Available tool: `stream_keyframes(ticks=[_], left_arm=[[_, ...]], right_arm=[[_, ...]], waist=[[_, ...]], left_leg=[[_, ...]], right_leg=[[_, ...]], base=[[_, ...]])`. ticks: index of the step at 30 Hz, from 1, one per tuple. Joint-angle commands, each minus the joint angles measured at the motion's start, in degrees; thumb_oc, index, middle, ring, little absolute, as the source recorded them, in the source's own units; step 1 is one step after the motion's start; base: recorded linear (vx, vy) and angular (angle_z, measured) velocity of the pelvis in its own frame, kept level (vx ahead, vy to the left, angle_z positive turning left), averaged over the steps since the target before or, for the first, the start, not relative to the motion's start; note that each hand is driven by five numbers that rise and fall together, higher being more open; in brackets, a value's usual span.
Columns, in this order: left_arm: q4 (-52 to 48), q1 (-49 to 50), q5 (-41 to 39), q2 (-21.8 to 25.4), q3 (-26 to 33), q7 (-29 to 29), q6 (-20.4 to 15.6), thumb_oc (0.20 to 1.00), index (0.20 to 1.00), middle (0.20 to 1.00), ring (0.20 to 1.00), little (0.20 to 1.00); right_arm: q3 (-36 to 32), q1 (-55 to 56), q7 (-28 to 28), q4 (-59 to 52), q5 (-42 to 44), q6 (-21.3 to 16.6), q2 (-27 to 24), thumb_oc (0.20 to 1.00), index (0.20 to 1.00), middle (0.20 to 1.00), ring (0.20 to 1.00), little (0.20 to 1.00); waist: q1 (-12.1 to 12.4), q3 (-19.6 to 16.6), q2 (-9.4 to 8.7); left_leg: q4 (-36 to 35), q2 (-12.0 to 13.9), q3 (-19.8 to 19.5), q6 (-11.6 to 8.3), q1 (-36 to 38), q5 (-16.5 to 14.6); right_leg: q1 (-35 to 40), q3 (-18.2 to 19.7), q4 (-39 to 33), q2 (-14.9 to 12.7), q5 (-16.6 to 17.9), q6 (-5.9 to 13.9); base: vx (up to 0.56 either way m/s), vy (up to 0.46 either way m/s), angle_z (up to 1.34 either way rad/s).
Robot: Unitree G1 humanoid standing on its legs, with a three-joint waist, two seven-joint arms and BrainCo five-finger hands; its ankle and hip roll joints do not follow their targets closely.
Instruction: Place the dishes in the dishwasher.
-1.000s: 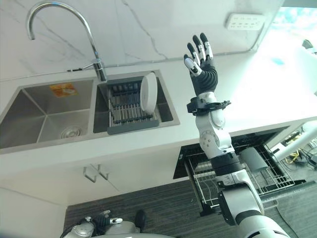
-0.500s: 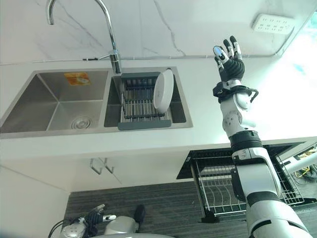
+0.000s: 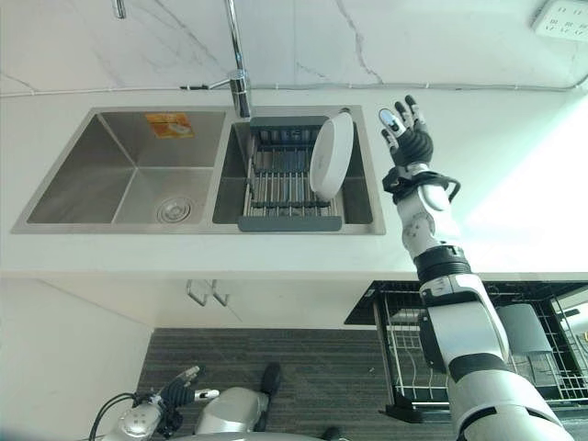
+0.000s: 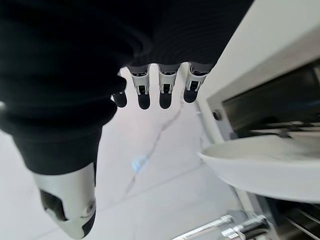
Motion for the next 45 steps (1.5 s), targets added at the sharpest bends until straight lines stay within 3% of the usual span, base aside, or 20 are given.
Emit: stream_keyframes(ticks=[1,30,45], left_arm=[[2.16,0.93,1.81,0.52,-5.40,0.49,-1.76,1.000,1.000,1.000,1.000,1.000],[2.06,1.19,1.96,-0.55,-6.62,2.17,-3.26,1.000,1.000,1.000,1.000,1.000],[-1.23,1.37,3.43,0.68,-7.79,2.88,-6.83,1.000,1.000,1.000,1.000,1.000]], right_arm=[[2.92,-1.25,-0.03,-1.21,-1.02,-3.19,-3.34,1.000,1.000,1.000,1.000,1.000],[3.40,-0.04,-1.37,2.64,-3.07,-1.82,-0.50,1.000,1.000,1.000,1.000,1.000],[3.62,-0.73,-1.27,4.22,-3.96,-1.27,-0.90,1.000,1.000,1.000,1.000,1.000]], waist=[[2.19,-3.59,1.65],[2.34,-2.32,2.76],[2.66,-0.21,3.64]], left_leg=[[0.18,5.12,-0.08,-4.04,2.79,-6.12],[0.18,4.90,-0.83,-4.02,2.84,-5.76],[0.18,4.46,-1.88,-3.78,1.83,-4.84]], right_leg=[[-1.71,1.20,4.15,-3.29,-2.37,0.66],[-2.09,1.16,5.59,-3.96,-2.64,0.71],[-3.62,1.31,7.59,-4.54,-3.00,0.44]], base=[[0.01,0.019,0.04],[0.02,0.006,0.00],[0.03,0.015,0.04]])
